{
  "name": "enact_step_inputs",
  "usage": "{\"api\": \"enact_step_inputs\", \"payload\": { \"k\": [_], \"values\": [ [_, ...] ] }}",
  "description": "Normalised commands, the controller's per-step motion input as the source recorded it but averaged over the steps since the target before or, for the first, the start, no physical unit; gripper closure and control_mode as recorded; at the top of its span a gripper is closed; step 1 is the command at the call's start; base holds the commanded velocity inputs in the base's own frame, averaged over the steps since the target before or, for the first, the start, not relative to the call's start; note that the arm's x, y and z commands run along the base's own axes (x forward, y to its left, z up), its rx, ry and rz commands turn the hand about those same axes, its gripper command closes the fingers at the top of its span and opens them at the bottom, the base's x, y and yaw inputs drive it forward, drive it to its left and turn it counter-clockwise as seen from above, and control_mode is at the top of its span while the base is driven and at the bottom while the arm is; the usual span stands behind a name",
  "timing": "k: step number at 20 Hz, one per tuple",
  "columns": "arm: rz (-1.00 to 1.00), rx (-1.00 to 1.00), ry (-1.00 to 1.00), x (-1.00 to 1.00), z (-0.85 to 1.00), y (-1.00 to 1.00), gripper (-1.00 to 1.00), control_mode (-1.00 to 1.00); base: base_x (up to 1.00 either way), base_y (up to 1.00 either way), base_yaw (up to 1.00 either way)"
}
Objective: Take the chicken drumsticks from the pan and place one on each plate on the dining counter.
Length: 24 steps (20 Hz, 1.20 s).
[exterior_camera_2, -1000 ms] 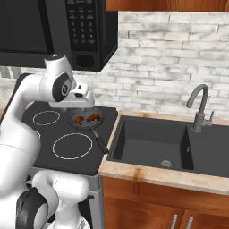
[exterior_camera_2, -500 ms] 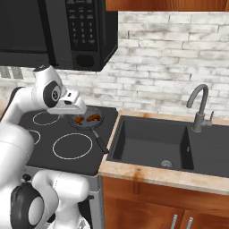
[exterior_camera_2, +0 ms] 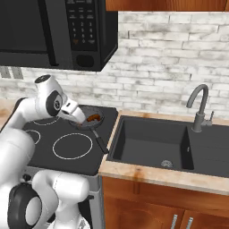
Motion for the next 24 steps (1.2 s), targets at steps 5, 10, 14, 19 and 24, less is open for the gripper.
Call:
{"api": "enact_step_inputs", "payload": {
  "k": [5,10,14,19,24],
  "values": [
    [-0.31,0.17,0.0,0.5,-0.2,0.0,-1.0,-1.0,0.0,0.0,0.0],
    [-0.24,0.17,0.0,0.34,-0.2,0.0,-1.0,-1.0,0.0,0.0,0.0],
    [-0.24,0.17,-0.05,0.33,-0.14,0.02,-1.0,-1.0,0.0,0.0,0.0],
    [-0.17,0.14,-0.08,0.45,-0.08,0.1,-1.0,-1.0,0.0,0.0,0.0],
    [-0.04,0.0,-0.03,0.4,-0.24,0.14,-1.0,-1.0,0.0,0.0,0.0]
  ]
}}
